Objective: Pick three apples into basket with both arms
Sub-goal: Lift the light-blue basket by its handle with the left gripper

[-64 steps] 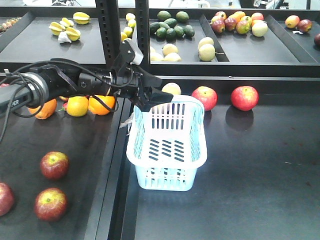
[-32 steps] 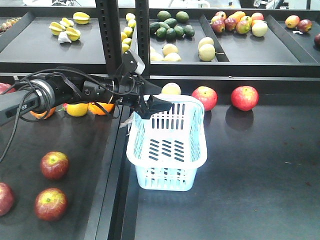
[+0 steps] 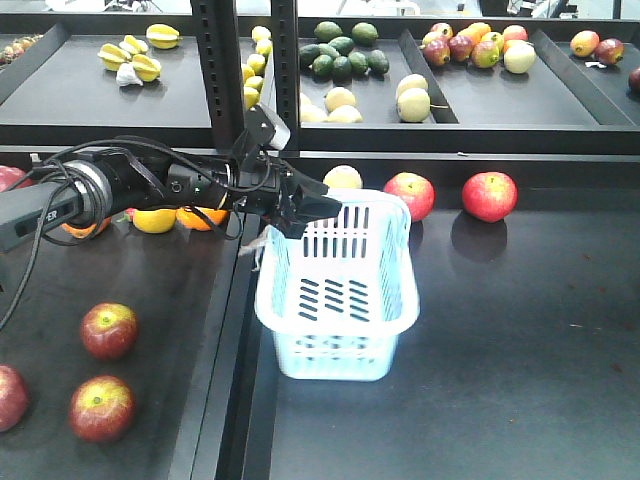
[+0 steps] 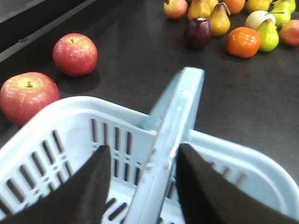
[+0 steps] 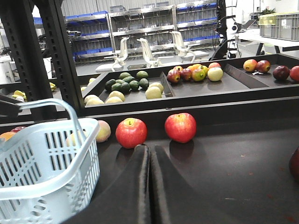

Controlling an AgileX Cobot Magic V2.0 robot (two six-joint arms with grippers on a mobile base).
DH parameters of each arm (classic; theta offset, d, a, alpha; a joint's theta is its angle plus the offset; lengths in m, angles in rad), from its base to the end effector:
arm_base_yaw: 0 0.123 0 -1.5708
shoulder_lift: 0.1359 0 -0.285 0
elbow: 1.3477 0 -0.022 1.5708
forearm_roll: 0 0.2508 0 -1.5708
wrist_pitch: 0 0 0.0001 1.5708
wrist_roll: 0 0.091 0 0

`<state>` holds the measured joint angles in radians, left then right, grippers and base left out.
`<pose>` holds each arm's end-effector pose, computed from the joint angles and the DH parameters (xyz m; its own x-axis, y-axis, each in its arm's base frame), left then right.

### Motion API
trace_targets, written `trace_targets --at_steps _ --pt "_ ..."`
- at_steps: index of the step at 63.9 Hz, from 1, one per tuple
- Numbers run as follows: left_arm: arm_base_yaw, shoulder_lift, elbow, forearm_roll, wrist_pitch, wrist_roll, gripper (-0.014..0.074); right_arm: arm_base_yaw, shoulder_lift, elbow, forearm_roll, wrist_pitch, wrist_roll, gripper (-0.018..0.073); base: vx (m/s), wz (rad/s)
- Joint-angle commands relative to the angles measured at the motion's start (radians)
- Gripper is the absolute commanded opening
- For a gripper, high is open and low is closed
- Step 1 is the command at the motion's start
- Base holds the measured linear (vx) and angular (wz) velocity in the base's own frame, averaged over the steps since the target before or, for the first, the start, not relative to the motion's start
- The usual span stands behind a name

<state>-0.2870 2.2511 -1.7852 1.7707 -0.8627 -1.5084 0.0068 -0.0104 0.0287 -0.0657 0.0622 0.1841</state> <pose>0.4592 -0.2061 0.2113 -0.2344 0.3173 -0.9189 0.9196 0.3790 -0.1037 0.0569 0.0000 0.1984 0.0065 0.1183 -0.9930 -0.0035 0.9930 0.1183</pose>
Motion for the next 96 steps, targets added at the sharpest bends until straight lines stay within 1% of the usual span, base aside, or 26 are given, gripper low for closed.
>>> trace_targets --at_steps 1,5,10,15,25,41,44,49,50,51,54,62,67,84,96 --pt "-0.004 -0.058 -0.027 0.003 -0.007 -0.023 0.0179 -0.007 -0.011 0.013 -0.009 -0.068 -0.010 -0.0004 0.00 0.00" --pt "-0.004 -0.058 -0.027 0.003 -0.032 -0.031 0.0120 -0.007 -0.011 0.013 -0.009 -0.068 -0.010 -0.0004 0.00 0.00" --pt "-0.004 -0.058 -0.027 0.003 -0.070 -0.071 0.0043 -0.007 -0.011 0.013 -0.009 -0.068 -0.010 -0.0004 0.00 0.00" --pt "-0.004 -0.058 -0.027 0.003 -0.123 -0.080 -0.0009 -0.007 -0.011 0.013 -0.009 -0.068 -0.010 -0.0004 0.00 0.00" --pt "-0.004 -0.082 -0.028 0.002 -0.232 -0.145 -0.0009 -0.007 -0.011 0.013 -0.009 -0.068 -0.010 -0.0004 0.00 0.00" --pt "-0.004 -0.196 -0.028 0.002 -0.402 -0.268 -0.0008 -0.007 -0.011 0.013 -0.009 -0.068 -0.010 -0.0004 0.00 0.00" --pt "-0.004 -0.220 -0.028 0.002 -0.439 -0.301 -0.0008 -0.007 -0.011 0.013 -0.009 -0.068 -0.010 -0.0004 0.00 0.00" --pt "-0.004 -0.256 -0.028 0.002 -0.507 -0.391 -0.0008 -0.007 -0.011 0.013 -0.009 -0.068 -0.010 -0.0004 0.00 0.00" --pt "-0.004 -0.263 -0.027 0.002 -0.507 -0.404 -0.0008 -0.007 -0.011 0.013 -0.009 -0.068 -0.010 -0.0004 0.00 0.00" --pt "-0.005 -0.270 -0.027 0.002 -0.507 -0.442 -0.0008 -0.007 -0.011 0.013 -0.009 -0.068 -0.010 -0.0004 0.00 0.00" --pt "-0.006 -0.294 -0.027 0.002 -0.507 -0.519 -0.0008 -0.007 -0.011 0.013 -0.009 -0.068 -0.010 -0.0004 0.00 0.00" --pt "-0.013 -0.359 -0.027 0.002 -0.506 -0.642 -0.0008 -0.007 -0.011 0.013 -0.009 -0.068 -0.010 -0.0004 0.00 0.00" --pt "-0.020 -0.392 -0.027 0.002 -0.506 -0.642 -0.0008 -0.007 -0.011 0.013 -0.009 -0.068 -0.010 -0.0004 0.00 0.00" --pt "-0.073 -0.532 -0.026 0.002 -0.506 -0.642 -0.0008 -0.007 -0.011 0.013 -0.009 -0.068 -0.010 -0.0004 0.00 0.00" --pt "-0.074 -0.613 -0.026 0.002 -0.506 -0.642 -0.0008 -0.007 -0.011 0.013 -0.009 -0.068 -0.010 -0.0004 0.00 0.00"
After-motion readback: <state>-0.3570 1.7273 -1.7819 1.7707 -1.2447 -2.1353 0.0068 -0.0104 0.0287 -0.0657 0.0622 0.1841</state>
